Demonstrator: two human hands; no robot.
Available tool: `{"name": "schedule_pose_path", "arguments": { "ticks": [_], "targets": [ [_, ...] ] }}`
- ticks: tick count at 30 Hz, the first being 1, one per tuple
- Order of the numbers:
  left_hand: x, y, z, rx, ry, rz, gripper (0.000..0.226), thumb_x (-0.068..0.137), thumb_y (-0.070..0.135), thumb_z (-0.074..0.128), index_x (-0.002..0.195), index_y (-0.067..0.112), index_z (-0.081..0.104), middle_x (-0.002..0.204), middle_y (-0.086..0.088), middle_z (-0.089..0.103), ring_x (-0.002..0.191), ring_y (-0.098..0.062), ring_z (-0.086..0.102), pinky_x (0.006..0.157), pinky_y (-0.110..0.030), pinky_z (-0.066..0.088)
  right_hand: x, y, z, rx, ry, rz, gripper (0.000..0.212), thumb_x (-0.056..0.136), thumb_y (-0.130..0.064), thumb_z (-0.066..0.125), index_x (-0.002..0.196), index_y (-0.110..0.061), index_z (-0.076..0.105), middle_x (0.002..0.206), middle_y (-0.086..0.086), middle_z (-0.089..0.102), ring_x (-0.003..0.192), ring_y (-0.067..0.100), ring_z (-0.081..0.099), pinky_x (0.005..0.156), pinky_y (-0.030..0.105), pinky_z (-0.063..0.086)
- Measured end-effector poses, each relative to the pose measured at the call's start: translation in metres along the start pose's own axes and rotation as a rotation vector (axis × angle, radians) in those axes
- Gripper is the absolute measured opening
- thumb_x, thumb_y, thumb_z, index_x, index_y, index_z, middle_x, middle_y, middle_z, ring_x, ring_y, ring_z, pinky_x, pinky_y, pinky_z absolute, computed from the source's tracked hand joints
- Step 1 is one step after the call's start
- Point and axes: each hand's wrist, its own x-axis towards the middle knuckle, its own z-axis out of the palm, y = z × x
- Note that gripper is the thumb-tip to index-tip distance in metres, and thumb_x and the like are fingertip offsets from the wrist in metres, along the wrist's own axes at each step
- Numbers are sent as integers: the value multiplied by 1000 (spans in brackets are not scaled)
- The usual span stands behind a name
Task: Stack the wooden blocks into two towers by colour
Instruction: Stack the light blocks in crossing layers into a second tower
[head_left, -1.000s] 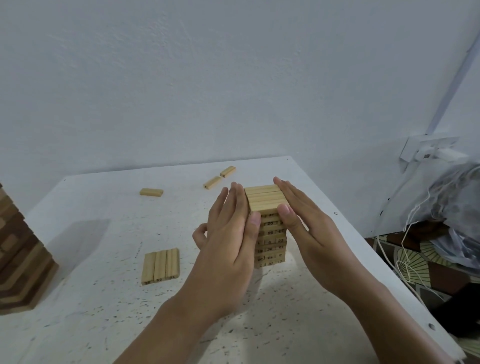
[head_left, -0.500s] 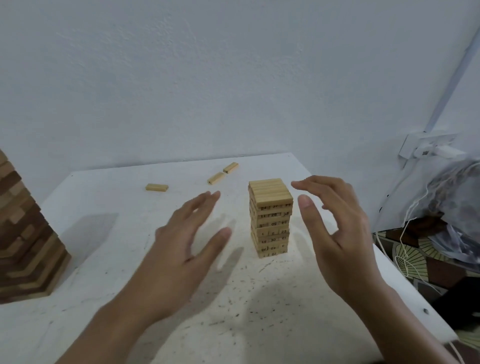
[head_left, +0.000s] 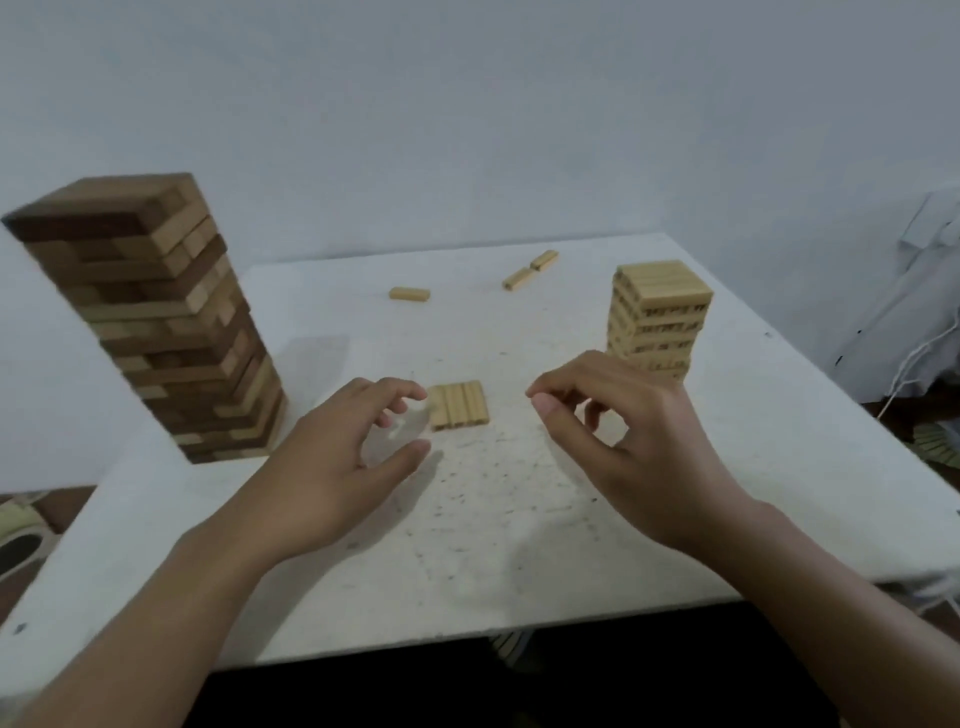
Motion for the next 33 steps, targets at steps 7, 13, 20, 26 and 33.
{"name": "schedule_pose_path", "arguments": {
  "ticks": [7,13,20,26,33],
  "targets": [
    [15,-11,0,170,-105,-5,69,95,59,54,154,29,34,144,14,43,126,-8,45,105,-41,42,20,9,40,-253,-470,228,56,102,-45,51,152,-25,39,145,-10,48,127,5,44,110,26,36],
    [42,-15,0,194,-170,-35,80,87,67,61,152,25,38,134,11,45,117,-8,49,103,-39,44,53,23,54,-285,-681,298,77,96,-49,60,158,-19,26,160,-2,31,145,18,25,115,34,26],
    [57,-21,5,131,-194,7,61,81,65,69,130,30,60,114,15,50,101,-3,54,89,-26,48,66,31,56,-259,-728,265,58,95,-48,64,144,-23,48,135,-7,44,124,12,35,92,27,32],
    [62,-20,2,80,-224,40,56,81,60,74,128,32,63,112,14,52,99,-2,54,85,-19,46,73,37,56,-247,-746,205,55,94,-47,66,142,-25,50,130,-10,46,117,7,38,91,24,34],
    [57,-17,-1,53,-219,59,52,76,63,74,117,34,63,107,17,51,101,-4,53,82,-22,45,73,30,48,-223,-807,133,48,95,-47,64,134,-24,51,123,-10,44,114,7,37,98,27,39]
  ]
}}
